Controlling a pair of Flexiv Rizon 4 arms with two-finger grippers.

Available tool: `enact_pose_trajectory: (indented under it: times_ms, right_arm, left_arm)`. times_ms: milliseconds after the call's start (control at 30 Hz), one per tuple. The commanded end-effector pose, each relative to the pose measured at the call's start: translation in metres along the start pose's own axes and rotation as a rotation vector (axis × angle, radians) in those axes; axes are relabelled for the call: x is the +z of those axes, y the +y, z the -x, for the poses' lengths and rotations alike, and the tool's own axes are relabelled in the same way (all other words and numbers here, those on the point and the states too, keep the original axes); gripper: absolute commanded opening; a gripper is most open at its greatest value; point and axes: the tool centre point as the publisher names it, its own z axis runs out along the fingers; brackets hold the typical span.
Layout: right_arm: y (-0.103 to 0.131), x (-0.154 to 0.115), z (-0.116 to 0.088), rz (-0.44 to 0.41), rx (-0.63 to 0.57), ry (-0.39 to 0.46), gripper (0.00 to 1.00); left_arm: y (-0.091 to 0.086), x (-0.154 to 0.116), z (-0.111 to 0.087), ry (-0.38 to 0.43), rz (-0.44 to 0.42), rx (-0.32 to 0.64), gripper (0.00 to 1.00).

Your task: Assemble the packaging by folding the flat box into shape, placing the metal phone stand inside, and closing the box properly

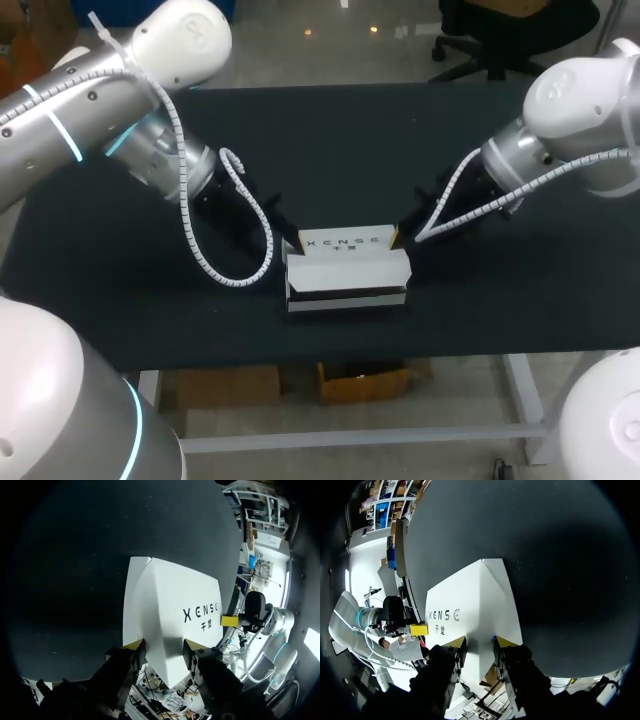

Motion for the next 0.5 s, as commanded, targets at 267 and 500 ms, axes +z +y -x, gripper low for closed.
enact_pose_trajectory:
  times_ms: [267, 500]
  right_arm:
    - [0.0006, -0.0018, -0.0079, -0.019, 0.017, -0.004, 0.32]
    - [0.0013, -0.0013, -0.0104, -0.042, 0.031, 0.000, 0.32]
  left_arm:
    - [-0.0101, 0.0021, -0.0071, 0.015, 0.058, -0.012, 0.48]
    - [-0.0104, 0.0017, -0.0078, 0.018, 0.082, -0.024, 0.48]
